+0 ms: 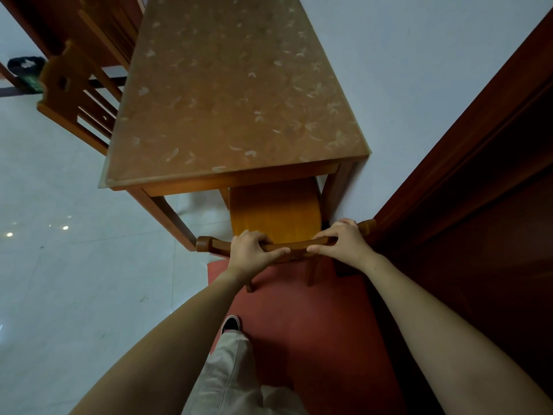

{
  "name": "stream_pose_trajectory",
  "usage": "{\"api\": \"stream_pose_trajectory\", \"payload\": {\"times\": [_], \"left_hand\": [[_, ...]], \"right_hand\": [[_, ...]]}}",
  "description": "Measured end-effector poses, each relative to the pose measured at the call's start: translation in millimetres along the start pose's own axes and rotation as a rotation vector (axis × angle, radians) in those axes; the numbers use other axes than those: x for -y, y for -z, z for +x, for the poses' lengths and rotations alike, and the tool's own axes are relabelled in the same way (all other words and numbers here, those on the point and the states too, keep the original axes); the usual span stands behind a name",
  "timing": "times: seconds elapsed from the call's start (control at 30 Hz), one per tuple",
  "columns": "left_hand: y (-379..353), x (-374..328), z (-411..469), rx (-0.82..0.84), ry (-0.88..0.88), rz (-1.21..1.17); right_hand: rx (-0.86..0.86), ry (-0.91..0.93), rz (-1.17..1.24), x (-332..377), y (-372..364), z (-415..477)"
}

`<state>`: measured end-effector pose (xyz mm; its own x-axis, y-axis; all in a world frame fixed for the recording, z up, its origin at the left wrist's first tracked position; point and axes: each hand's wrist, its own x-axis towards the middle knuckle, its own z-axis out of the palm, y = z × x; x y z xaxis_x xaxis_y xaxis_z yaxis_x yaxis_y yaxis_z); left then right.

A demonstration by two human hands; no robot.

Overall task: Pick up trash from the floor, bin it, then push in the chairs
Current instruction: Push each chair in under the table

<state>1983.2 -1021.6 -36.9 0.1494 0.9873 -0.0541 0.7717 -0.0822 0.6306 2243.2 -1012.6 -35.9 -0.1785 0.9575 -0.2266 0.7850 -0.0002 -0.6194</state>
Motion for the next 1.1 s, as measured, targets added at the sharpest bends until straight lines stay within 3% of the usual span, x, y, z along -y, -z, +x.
{"api": "stream_pose_trajectory", "payload": {"times": [0.6,1.1], "left_hand": [[-9,-22,81,-0.001,0.086,-0.022],[-20,-31,129,-0.037,0.083,-0.016]], "right_hand": [[-0.04,0.13,-0.054,-42,34,90],[0.023,0.123,-0.075,-58,64,135]]}}
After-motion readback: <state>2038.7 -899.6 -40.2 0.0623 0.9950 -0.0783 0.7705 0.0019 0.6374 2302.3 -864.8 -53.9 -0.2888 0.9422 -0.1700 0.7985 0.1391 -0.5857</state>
